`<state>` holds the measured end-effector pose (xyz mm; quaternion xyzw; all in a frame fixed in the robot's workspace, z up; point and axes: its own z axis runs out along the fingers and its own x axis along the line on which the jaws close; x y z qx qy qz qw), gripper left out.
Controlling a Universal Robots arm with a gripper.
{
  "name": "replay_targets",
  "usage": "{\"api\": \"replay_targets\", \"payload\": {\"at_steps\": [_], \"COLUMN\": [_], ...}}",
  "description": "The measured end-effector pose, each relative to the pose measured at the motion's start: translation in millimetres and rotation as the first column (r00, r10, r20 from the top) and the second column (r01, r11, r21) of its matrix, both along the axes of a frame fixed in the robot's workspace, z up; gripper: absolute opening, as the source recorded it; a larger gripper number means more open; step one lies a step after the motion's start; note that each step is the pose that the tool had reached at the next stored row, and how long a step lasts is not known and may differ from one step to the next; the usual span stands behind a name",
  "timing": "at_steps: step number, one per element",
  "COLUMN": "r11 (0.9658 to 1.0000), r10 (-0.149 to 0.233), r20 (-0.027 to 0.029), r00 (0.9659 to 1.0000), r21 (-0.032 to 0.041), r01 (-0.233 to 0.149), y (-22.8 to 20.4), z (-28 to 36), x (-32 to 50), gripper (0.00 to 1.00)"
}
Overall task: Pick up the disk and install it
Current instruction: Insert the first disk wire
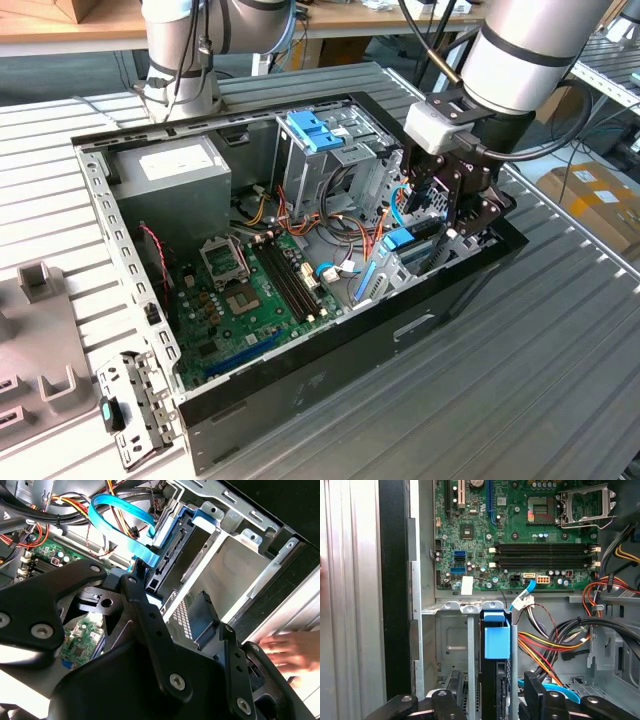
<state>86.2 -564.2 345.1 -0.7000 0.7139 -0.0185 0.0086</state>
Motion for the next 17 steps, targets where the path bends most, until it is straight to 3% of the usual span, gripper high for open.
{"api": "replay_targets", "payload": {"at_steps": [6, 12, 17], "r11": [1.0, 1.0, 1.0], "r10": [0.0, 0.0, 0.0], "r20": [0.0, 0.0, 0.0], "r00": [1.0, 1.0, 1.0], "r21": [0.0001, -0.0001, -0.0001], "r01": [0.0, 0.0, 0.0], "y": [0.0, 0.0, 0.0], "z": [0.8, 15.6, 20.9], "x": [0.0, 0.0, 0.0], "gripper": [0.61, 0.61, 0.61]}}
